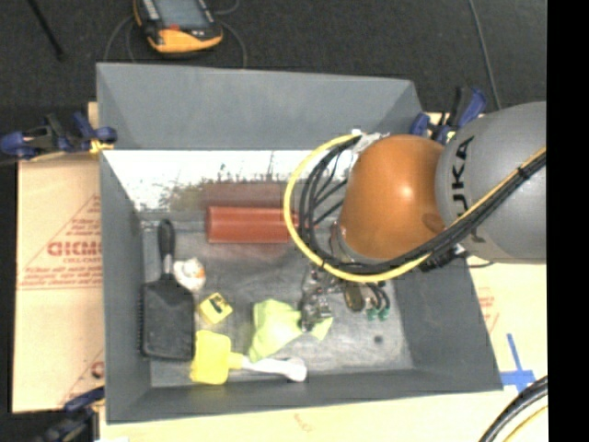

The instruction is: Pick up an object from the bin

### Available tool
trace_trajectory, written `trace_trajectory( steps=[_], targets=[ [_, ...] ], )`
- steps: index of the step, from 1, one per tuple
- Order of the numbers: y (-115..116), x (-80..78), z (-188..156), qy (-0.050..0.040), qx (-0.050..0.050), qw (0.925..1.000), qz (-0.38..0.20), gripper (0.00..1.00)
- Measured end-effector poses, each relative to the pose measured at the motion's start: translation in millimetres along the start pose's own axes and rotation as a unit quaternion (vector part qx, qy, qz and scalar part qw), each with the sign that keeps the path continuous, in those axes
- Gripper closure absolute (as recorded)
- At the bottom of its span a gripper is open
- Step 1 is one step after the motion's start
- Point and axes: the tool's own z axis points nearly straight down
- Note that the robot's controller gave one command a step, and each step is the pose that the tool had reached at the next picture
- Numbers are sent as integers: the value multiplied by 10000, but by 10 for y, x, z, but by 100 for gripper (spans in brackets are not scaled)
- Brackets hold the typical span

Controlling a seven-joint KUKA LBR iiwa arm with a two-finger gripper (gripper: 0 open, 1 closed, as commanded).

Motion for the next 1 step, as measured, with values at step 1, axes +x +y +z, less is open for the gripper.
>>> trace_trajectory(
  steps=[1],
  targets=[
    [13,46,-336,-53,4,9994,-353,100]
  ],
)
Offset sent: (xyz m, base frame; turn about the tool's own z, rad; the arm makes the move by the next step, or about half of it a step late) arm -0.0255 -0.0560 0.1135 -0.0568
